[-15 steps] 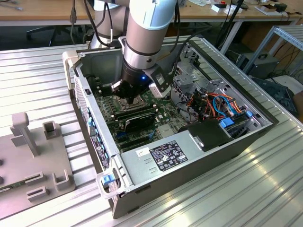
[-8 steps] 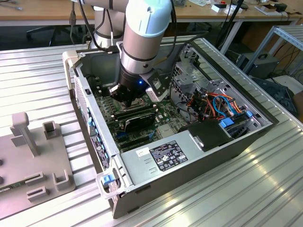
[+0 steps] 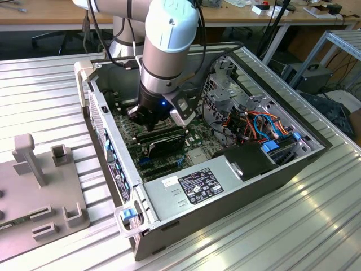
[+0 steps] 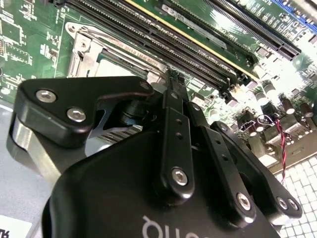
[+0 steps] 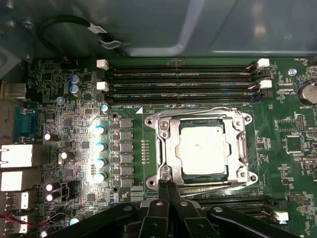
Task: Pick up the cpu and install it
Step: 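Install the second cpu locking lever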
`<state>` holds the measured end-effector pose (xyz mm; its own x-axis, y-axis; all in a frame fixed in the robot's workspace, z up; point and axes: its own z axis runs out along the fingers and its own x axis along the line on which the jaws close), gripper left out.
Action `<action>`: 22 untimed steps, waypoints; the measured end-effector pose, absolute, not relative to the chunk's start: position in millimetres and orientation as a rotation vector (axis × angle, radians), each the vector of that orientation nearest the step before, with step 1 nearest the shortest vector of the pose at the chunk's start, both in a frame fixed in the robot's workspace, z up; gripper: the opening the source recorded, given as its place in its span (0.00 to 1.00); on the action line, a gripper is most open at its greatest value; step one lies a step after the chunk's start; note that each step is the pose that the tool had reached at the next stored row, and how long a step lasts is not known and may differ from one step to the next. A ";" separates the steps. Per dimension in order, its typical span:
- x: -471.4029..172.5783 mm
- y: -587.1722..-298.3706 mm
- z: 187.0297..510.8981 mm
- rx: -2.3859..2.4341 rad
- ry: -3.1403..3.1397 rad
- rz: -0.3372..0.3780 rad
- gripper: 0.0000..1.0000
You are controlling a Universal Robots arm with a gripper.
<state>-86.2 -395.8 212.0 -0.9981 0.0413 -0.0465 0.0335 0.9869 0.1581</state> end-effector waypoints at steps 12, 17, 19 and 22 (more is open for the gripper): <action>-90.4 -394.6 207.6 0.058 3.082 0.239 0.11; -90.9 -393.9 205.2 0.058 3.083 0.229 0.11; -90.8 -393.3 204.6 0.058 3.083 0.228 0.11; -90.9 -392.5 204.4 0.058 3.083 0.228 0.11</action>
<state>-90.9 -392.5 204.4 -0.9981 0.0408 -0.0468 0.0335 0.9885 0.1478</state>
